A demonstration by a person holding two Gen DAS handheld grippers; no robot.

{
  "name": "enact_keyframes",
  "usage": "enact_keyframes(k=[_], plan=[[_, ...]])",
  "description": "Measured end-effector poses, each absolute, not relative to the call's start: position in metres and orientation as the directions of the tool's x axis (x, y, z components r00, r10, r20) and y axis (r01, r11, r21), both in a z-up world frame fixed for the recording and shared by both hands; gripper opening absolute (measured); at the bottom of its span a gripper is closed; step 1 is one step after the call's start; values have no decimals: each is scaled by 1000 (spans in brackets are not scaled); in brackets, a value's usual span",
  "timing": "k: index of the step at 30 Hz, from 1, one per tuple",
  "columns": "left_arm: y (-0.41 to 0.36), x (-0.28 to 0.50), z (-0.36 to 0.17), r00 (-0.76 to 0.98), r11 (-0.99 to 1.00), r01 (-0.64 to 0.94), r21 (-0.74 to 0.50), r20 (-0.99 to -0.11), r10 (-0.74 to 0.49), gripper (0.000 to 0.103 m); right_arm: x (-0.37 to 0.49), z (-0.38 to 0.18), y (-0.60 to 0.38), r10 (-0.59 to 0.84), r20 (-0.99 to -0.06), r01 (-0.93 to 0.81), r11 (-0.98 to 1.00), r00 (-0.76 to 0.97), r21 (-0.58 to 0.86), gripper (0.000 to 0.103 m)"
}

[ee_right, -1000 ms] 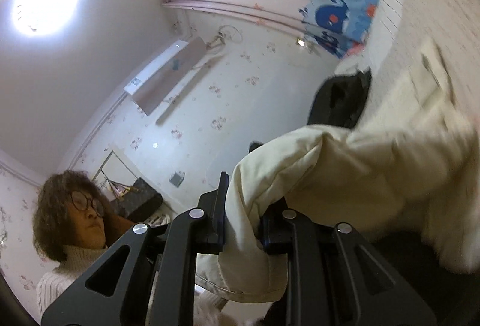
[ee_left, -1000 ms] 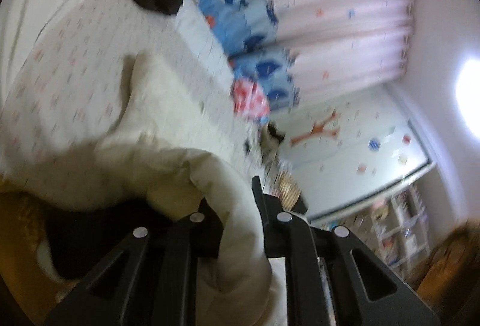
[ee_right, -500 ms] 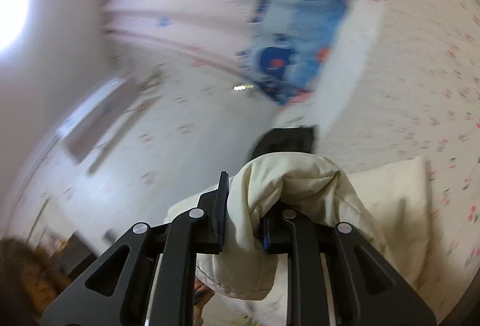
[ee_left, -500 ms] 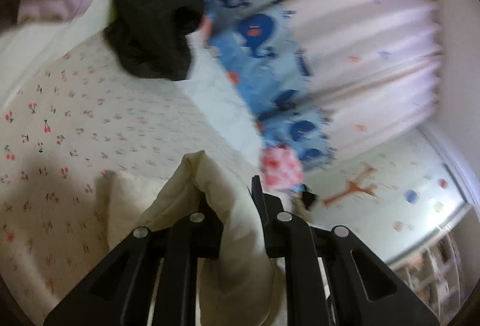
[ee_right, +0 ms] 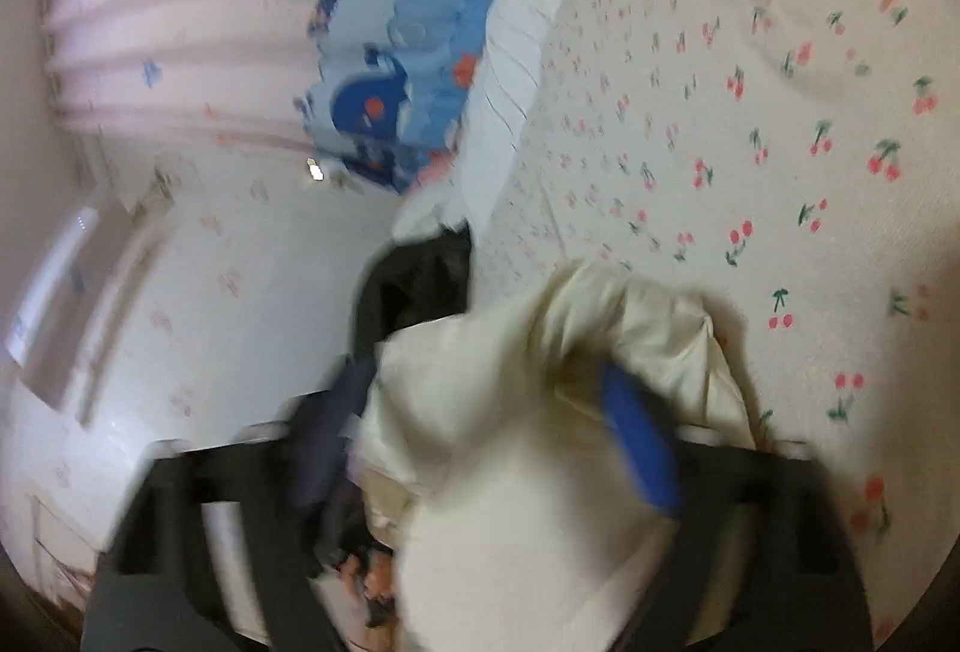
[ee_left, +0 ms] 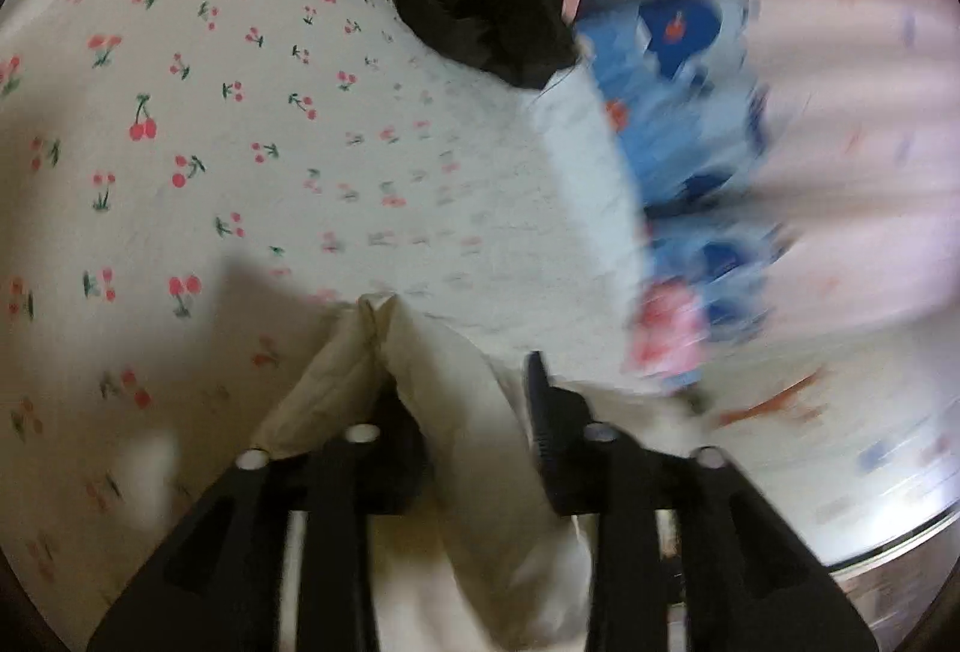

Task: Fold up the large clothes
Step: 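Release the jacket with both grippers and smooth the folded edge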

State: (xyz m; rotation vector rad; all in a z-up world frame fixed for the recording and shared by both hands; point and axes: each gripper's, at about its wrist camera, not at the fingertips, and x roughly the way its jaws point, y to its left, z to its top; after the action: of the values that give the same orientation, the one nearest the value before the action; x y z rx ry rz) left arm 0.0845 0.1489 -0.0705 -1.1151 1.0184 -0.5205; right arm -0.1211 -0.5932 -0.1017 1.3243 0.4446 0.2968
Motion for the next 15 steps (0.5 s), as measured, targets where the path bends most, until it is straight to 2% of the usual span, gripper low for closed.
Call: enact_keyframes(k=[2, 3, 4, 5, 6, 7, 8, 10, 11, 13, 15], plan=[[163, 80, -58, 519, 294, -130, -947, -318, -794, 55, -132, -73, -595, 415, -104, -9, 263, 904, 965, 96], [172, 76, -46, 569, 280, -120, -952, -297, -767, 73, -133, -55, -588, 396, -140, -9, 352, 908, 936, 96], [174, 71, -31, 615, 338, -110, -935, -331, -716, 84, -128, -39, -577, 390, -200, 5, 448, 899, 894, 96], [167, 65, -8, 663, 461, -70, -885, -387, -641, 86, -119, -27, -564, 394, -267, 14, 540, 880, 842, 96], [155, 63, 6, 673, 529, -23, -848, -404, -619, 86, -99, -13, -538, 386, -380, 28, 670, 840, 742, 96], [134, 62, 18, 666, 594, 40, -803, -422, -615, 86, -87, -9, -520, 367, -450, 35, 742, 814, 669, 96], [115, 63, 24, 654, 629, 78, -773, -437, -618, 86, -62, -5, -491, 318, -556, 36, 845, 768, 533, 96], [56, 66, 33, 610, 721, 197, -664, -493, -620, 87, -28, -15, -451, 243, -682, 12, 938, 689, 345, 96], [18, 69, 34, 592, 776, 277, -567, -535, -603, 87, -7, -24, -432, 209, -730, -9, 963, 651, 268, 96], [-30, 76, 21, 551, 813, 364, -455, -598, -582, 87, 32, -55, -401, 122, -807, -22, 991, 578, 134, 96], [-60, 92, -13, 493, 860, 357, -365, -708, -506, 84, 56, -102, -393, 31, -883, 10, 999, 468, 41, 96]])
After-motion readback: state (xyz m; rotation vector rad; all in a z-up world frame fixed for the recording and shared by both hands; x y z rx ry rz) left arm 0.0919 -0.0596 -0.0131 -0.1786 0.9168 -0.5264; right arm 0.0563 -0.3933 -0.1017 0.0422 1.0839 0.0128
